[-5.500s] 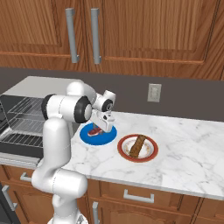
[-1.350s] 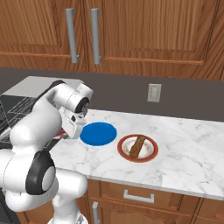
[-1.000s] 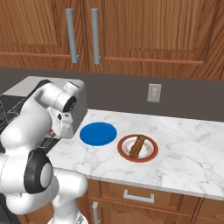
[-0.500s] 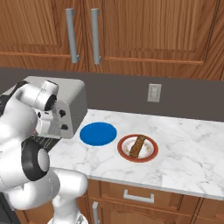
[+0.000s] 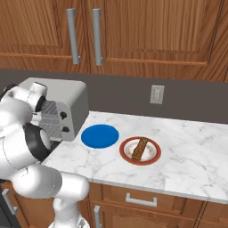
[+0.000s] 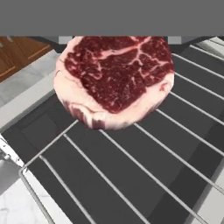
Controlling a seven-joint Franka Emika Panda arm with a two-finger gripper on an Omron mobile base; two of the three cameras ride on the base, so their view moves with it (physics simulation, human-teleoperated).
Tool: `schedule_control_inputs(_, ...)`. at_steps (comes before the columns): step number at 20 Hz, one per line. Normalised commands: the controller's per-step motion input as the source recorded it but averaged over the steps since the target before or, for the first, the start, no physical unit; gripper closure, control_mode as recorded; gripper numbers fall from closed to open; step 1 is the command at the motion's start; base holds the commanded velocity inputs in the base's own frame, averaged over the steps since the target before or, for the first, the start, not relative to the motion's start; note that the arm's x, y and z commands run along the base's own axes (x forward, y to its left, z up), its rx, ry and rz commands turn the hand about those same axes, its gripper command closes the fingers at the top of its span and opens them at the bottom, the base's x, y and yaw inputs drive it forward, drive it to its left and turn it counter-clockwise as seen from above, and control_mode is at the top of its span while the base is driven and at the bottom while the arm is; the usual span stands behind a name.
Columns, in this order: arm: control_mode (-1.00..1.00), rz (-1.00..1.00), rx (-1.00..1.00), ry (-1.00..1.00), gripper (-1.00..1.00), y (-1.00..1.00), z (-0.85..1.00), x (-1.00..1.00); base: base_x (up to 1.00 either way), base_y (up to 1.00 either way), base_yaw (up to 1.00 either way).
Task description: Open the toaster oven door. Place the baguette on the top rack in the toaster oven and place the steak on the bottom rack.
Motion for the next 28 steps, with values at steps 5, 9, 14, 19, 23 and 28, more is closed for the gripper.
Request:
schedule_control_inputs(5,-1.00,-0.03,-0.11,-0.03,1.00,0.35,-0.26,0.05,0.00,0.00,0.00)
schedule_control_inputs(9,-1.00,-0.05,-0.13,-0.12,1.00,0.12,-0.16,0.10,0.00,0.00,0.00)
schedule_control_inputs(14,-1.00,-0.06,-0.12,-0.13,1.00,0.03,-0.08,0.20,0.00,0.00,0.00)
schedule_control_inputs(19,-1.00,-0.09,-0.04,-0.11,1.00,0.05,-0.11,0.24,0.00,0.00,0.00)
schedule_control_inputs(23,-1.00,-0.09,0.00,-0.12,1.00,0.10,-0.16,0.20,0.00,0.00,0.00)
schedule_control_inputs(28,-1.00,-0.05,0.00,-0.08,1.00,0.14,-0.24,0.24,0.00,0.00,0.00)
